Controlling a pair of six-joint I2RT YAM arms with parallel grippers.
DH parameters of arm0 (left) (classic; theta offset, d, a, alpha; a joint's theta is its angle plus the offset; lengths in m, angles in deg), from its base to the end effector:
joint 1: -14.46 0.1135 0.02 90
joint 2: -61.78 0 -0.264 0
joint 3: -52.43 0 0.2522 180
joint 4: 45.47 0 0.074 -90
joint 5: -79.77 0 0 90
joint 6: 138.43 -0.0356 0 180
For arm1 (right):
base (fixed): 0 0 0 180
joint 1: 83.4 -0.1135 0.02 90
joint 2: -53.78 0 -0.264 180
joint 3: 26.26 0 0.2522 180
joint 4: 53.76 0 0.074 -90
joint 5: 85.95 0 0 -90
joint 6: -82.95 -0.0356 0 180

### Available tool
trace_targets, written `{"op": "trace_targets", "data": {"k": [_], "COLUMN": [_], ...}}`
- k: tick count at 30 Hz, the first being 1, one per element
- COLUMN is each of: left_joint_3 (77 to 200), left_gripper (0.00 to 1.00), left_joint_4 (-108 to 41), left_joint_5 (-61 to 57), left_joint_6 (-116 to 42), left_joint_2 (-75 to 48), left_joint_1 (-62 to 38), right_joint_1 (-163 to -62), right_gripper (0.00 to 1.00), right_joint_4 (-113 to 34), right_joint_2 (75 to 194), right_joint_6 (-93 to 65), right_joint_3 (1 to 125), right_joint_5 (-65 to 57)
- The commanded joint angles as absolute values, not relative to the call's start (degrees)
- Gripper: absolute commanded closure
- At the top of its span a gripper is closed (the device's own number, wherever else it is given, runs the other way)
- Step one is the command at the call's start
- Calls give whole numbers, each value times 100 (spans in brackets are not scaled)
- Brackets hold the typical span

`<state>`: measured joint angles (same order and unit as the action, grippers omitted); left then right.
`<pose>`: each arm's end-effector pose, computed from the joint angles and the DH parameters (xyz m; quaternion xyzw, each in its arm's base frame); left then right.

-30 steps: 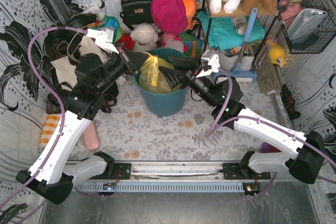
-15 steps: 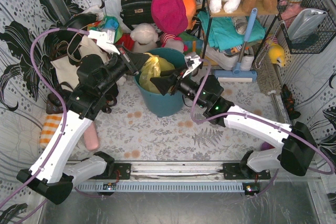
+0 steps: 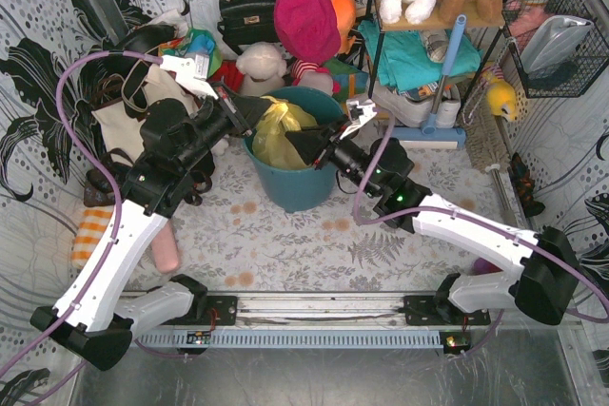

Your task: Tie the trash bag

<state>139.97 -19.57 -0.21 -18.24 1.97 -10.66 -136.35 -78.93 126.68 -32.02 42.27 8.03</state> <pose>0.1961 -0.0988 0.4625 0.0320 0.6952 -0.3859 0.6056 0.1804 0.2349 0.3855 -0.1095 0.5576 0.5019 0.6521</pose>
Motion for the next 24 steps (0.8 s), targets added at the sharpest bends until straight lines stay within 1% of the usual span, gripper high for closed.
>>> {"op": "trace_targets", "data": {"k": [1, 4, 7, 8, 12, 14, 16, 18, 19, 20, 22, 24], "left_joint_3": [13958, 13967, 13984, 13992, 13987, 13987, 13993, 14002, 14002, 14009, 14018, 14036], "left_gripper": [100, 100, 100, 100, 100, 100, 100, 100, 100, 100, 100, 100], "left_joint_4": [-2327, -2320, -2325, -2326, -2336, -2336, -2336, -2329, -2333, -2334, -2323, -2304], "left_joint_5": [-36, -34, -24, -15, -8, -4, -1, 1, 2, 4, 6, 13], "left_joint_6": [-1837, -1828, -1827, -1824, -1821, -1820, -1827, -1828, -1827, -1826, -1833, -1839], "left_joint_2": [202, 202, 193, 193, 204, 194, 194, 193, 197, 194, 194, 197], "left_joint_1": [-1067, -1067, -1066, -1067, -1067, -1066, -1060, -1067, -1065, -1067, -1063, -1064], "right_joint_1": [-13617, -13620, -13622, -13618, -13617, -13622, -13619, -13623, -13618, -13618, -13621, -13623], "right_gripper": [82, 88, 91, 93, 100, 100, 96, 90, 90, 92, 100, 100], "right_joint_4": [-7934, -7868, -7858, -7844, -7477, -7277, -7163, -7072, -7037, -7024, -7021, -7015], "right_joint_2": [12378, 12291, 12276, 12284, 12350, 12365, 12361, 12336, 12319, 12307, 12295, 12318], "right_joint_6": [-3007, -2937, -2893, -2864, -2763, -2750, -2738, -2740, -2719, -2666, -2539, -2380], "right_joint_3": [4173, 4141, 4129, 4142, 4290, 4358, 4377, 4376, 4369, 4367, 4367, 4407], "right_joint_5": [1110, 1206, 1334, 1365, 1611, 1815, 2048, 2365, 2519, 2660, 2981, 3203]}}
